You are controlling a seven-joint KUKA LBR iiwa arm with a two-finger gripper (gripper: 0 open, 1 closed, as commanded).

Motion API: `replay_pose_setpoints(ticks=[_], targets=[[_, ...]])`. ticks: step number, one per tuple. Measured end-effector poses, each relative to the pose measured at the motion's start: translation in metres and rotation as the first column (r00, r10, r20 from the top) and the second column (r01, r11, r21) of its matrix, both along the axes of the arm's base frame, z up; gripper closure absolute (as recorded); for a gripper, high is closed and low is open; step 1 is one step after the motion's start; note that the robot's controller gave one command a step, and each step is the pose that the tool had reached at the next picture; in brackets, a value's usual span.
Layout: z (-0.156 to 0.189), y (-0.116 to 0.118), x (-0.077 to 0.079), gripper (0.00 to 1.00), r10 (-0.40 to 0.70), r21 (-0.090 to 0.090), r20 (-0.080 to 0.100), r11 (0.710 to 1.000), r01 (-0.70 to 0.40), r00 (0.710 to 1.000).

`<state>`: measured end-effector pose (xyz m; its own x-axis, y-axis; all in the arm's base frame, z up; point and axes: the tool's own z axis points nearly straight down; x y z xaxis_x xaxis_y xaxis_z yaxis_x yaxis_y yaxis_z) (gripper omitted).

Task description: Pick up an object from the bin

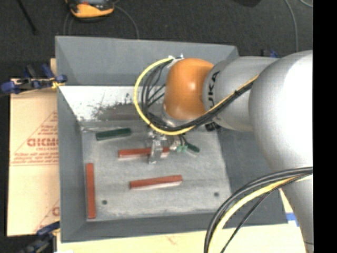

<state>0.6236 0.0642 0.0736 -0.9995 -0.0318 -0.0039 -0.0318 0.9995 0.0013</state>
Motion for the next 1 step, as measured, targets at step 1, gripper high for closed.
replay_pose_setpoints(ticks=[1], targets=[[0.2020, -0.0095, 0.0093, 1.00, 0.014, -0.002, 0.010, 1.000, -0.014, 1.000]])
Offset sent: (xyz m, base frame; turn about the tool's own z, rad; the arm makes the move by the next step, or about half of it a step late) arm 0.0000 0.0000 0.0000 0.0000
